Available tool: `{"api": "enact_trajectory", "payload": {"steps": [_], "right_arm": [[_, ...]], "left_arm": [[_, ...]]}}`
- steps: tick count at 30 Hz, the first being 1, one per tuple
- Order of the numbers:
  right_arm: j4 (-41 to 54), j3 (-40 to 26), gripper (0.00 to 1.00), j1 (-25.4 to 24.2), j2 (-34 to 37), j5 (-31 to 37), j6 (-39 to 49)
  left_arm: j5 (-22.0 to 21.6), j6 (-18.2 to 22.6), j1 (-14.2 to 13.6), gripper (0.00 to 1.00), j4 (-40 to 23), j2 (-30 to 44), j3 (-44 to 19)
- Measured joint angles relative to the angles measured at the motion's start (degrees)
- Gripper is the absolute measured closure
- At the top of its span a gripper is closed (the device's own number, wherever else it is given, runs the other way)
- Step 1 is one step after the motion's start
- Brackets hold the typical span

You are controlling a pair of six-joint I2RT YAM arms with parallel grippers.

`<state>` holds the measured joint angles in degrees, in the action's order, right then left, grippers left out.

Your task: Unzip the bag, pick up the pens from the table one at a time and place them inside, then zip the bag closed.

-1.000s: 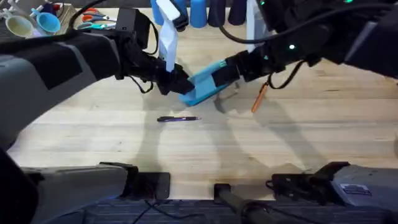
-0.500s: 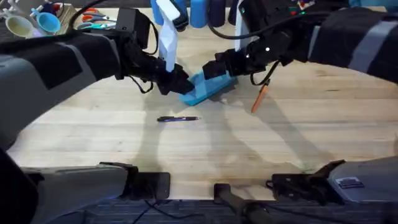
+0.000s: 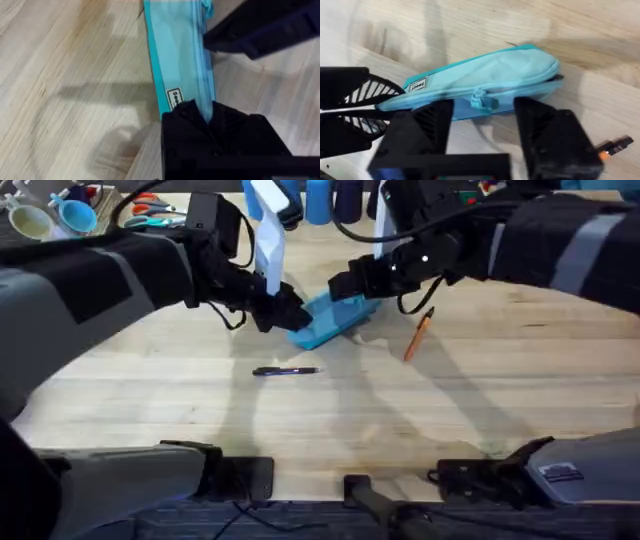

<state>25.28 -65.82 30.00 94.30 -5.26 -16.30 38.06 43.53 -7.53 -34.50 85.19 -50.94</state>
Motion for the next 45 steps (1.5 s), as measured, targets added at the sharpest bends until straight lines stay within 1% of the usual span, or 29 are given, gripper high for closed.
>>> {"api": "enact_trajectory", "payload": {"steps": [1,3,7,10,15,20,22,23,37,45], "right_arm": [[-0.02,0.0,0.332,0.0,0.24,0.05,0.01],[-0.03,0.0,0.41,0.0,0.57,0.15,0.0],[-0.07,0.0,0.501,0.0,0.7,0.16,0.01],[-0.09,0.0,0.588,0.0,0.7,0.16,0.01],[-0.09,0.0,0.687,0.0,0.7,0.14,0.01],[-0.11,0.0,0.829,0.0,0.7,0.12,0.02],[-0.11,0.0,0.928,0.0,0.7,0.07,0.02],[-0.11,0.0,0.956,0.1,0.7,0.07,0.0],[0.07,0.0,0.97,0.17,0.34,0.11,0.01],[0.07,0.0,0.97,0.22,-5.79,0.09,0.01]], "left_arm": [[0.0,0.0,0.0,0.959,0.0,0.0,0.0],[0.0,0.0,0.0,0.959,-0.02,0.0,0.0],[-0.02,0.0,0.0,0.959,-0.02,0.0,0.0],[0.0,0.0,0.0,0.959,-0.02,0.0,0.0],[0.0,0.0,0.0,0.959,-0.02,0.0,0.0],[0.0,0.0,0.0,0.959,-0.02,0.0,0.0],[0.0,0.0,0.0,0.959,0.0,0.0,0.0],[0.0,0.0,0.0,0.959,0.0,0.0,0.0],[-0.02,0.0,0.0,0.959,0.0,0.0,0.0],[0.09,0.0,0.0,0.959,-0.15,-0.02,0.0]]}}
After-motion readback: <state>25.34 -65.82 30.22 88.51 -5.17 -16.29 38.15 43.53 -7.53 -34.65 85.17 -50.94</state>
